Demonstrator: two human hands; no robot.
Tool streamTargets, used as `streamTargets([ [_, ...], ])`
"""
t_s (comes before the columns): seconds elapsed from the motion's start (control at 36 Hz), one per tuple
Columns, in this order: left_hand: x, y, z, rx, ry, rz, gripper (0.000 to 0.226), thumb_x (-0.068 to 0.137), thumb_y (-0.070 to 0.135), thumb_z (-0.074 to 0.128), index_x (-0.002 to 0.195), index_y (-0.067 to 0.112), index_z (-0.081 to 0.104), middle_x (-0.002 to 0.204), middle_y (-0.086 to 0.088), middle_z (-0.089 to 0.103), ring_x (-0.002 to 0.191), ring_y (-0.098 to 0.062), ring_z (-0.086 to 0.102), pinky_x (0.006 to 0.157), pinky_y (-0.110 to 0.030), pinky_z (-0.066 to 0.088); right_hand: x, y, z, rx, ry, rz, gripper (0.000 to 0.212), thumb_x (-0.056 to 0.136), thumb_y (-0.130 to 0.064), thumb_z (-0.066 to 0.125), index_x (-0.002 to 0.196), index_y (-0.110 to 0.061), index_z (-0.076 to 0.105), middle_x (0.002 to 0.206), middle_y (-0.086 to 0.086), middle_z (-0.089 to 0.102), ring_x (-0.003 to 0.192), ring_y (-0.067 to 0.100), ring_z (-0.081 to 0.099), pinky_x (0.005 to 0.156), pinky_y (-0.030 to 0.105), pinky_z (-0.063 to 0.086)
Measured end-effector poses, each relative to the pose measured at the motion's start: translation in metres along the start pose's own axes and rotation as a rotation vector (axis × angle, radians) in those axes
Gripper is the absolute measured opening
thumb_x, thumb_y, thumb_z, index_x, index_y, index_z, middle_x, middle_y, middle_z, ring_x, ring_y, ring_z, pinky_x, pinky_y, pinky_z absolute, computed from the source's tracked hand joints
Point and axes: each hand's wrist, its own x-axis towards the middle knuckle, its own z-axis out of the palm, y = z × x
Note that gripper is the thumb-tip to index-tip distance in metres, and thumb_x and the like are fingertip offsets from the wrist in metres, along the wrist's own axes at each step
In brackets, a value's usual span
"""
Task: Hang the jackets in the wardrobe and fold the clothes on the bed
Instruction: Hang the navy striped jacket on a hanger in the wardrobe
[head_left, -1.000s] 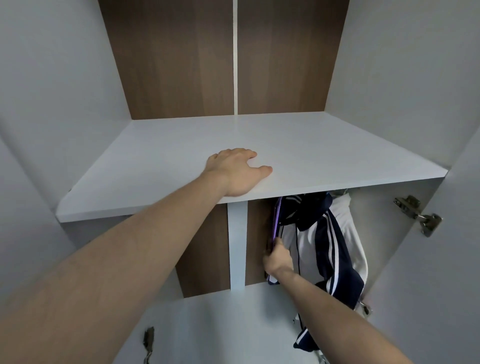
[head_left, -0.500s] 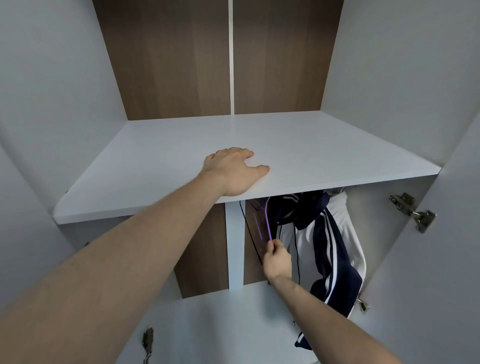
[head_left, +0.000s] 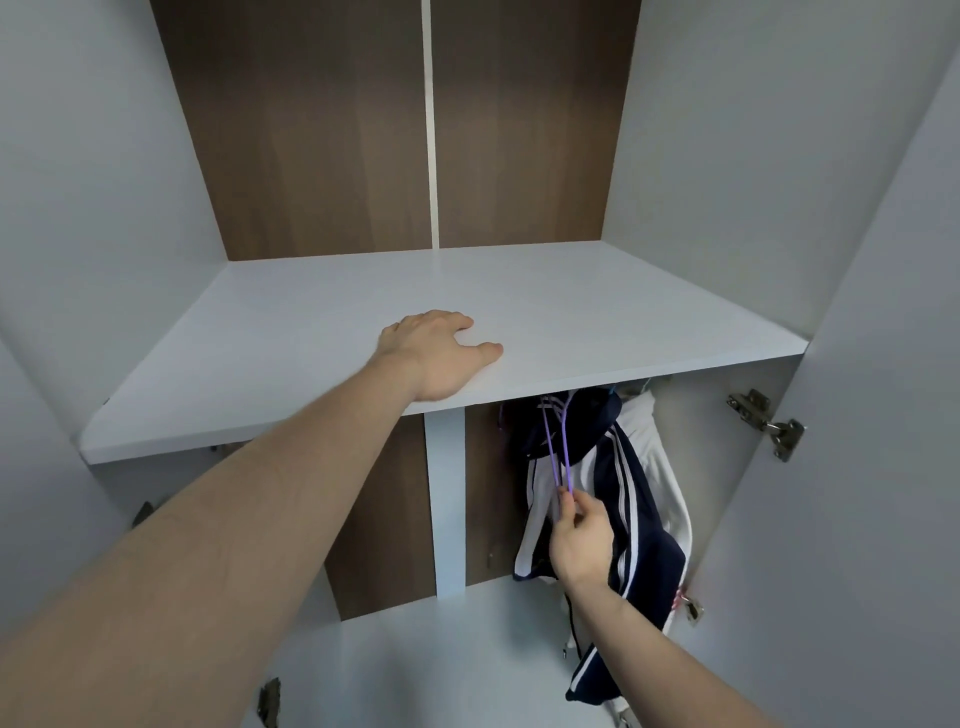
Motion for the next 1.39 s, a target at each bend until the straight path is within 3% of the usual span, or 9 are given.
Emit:
streamTargets([
  [0.25, 0.0, 0.0, 0.001, -0.01, -0.001, 0.009, 0.071, 0.092, 0.074, 0.04, 0.152, 0.037, 0.041, 0.163, 0.009, 0.034, 0.149, -0.025, 0.031, 0.117, -0.043, 0.026, -0.046, 0.021, -0.09, 0.139, -0.037, 0.078, 0.02, 0.103, -0.035, 0.056, 0.089, -0.031, 0.071, 0.071, -0.015, 0.065, 0.064, 0.007, 0.056, 0.065, 0.021, 0.043],
  [0.39, 0.002, -0.005, 0.003, -0.004, -0.015, 0.033, 0.068, 0.095, 0.072, 0.037, 0.152, 0.035, 0.041, 0.163, 0.005, 0.034, 0.148, -0.029, 0.033, 0.117, -0.047, 0.029, -0.079, 0.018, -0.143, 0.208, -0.089, 0.127, 0.023, 0.104, -0.024, 0.057, 0.096, -0.025, 0.078, 0.078, -0.003, 0.072, 0.075, 0.012, 0.066, 0.079, 0.028, 0.054],
  [0.53, -0.001, -0.006, 0.004, 0.028, -0.007, 0.057, 0.064, 0.097, 0.069, 0.034, 0.15, 0.034, 0.043, 0.162, 0.004, 0.037, 0.147, -0.03, 0.034, 0.118, -0.049, 0.03, -0.117, 0.008, -0.187, 0.256, -0.105, 0.163, 0.023, 0.104, -0.021, 0.055, 0.099, -0.024, 0.078, 0.069, -0.005, 0.064, 0.058, 0.011, 0.054, 0.056, 0.019, 0.044],
  [0.67, -0.014, 0.003, -0.002, -0.002, 0.022, 0.092, 0.052, 0.103, 0.054, 0.042, 0.145, 0.025, 0.052, 0.157, 0.0, 0.046, 0.144, -0.03, 0.039, 0.117, -0.045, 0.032, -0.146, 0.006, -0.229, 0.26, -0.12, 0.15, 0.023, 0.104, -0.025, 0.056, 0.101, -0.027, 0.079, 0.068, -0.003, 0.061, 0.057, 0.012, 0.052, 0.052, 0.018, 0.042],
  [0.83, -0.07, 0.033, 0.01, -0.15, 0.16, 0.159, 0.038, 0.099, 0.045, 0.056, 0.129, 0.023, 0.065, 0.15, -0.008, 0.047, 0.143, -0.028, 0.034, 0.117, -0.047, 0.029, -0.182, 0.014, -0.303, 0.196, -0.113, 0.093, 0.025, 0.105, -0.032, 0.053, 0.104, -0.04, 0.077, 0.064, -0.008, 0.055, 0.057, 0.011, 0.049, 0.054, 0.016, 0.041],
  [0.94, -0.166, 0.083, 0.048, -0.318, 0.237, 0.324, 0.027, 0.095, 0.039, 0.066, 0.122, 0.034, 0.065, 0.14, 0.004, 0.05, 0.135, -0.013, 0.04, 0.112, -0.033, 0.029, -0.219, 0.017, -0.362, 0.141, -0.067, 0.104, 0.026, 0.105, -0.032, 0.053, 0.1, -0.041, 0.077, 0.06, -0.007, 0.049, 0.054, 0.013, 0.043, 0.053, 0.018, 0.038],
  [1.08, -0.293, 0.141, 0.107, -0.495, -0.052, 0.426, 0.028, 0.091, 0.033, 0.072, 0.117, 0.037, 0.065, 0.131, 0.024, 0.05, 0.117, 0.018, 0.045, 0.102, -0.025, 0.037, -0.276, 0.023, -0.437, 0.09, 0.04, 0.107, 0.025, 0.103, -0.027, 0.056, 0.1, -0.037, 0.079, 0.053, -0.013, 0.044, 0.05, 0.007, 0.036, 0.05, 0.01, 0.031],
  [1.22, -0.379, 0.183, 0.15, -0.687, -0.305, 0.291, 0.028, 0.089, 0.031, 0.074, 0.116, 0.038, 0.067, 0.126, 0.019, 0.061, 0.12, 0.003, 0.057, 0.097, -0.028, 0.048, -0.326, 0.032, -0.495, 0.105, 0.173, 0.105, 0.024, 0.102, -0.021, 0.059, 0.099, -0.033, 0.08, 0.057, -0.019, 0.054, 0.052, 0.001, 0.042, 0.051, 0.008, 0.03],
  [1.39, -0.439, 0.246, 0.183, -0.697, -0.454, 0.351, 0.029, 0.089, 0.031, 0.076, 0.114, 0.04, 0.066, 0.122, 0.023, 0.062, 0.118, 0.004, 0.059, 0.092, -0.023, 0.048, -0.376, 0.056, -0.56, 0.082, 0.232, 0.086, 0.023, 0.101, -0.026, 0.061, 0.099, -0.041, 0.079, 0.066, -0.012, 0.056, 0.06, 0.009, 0.039, 0.056, 0.018, 0.031],
])
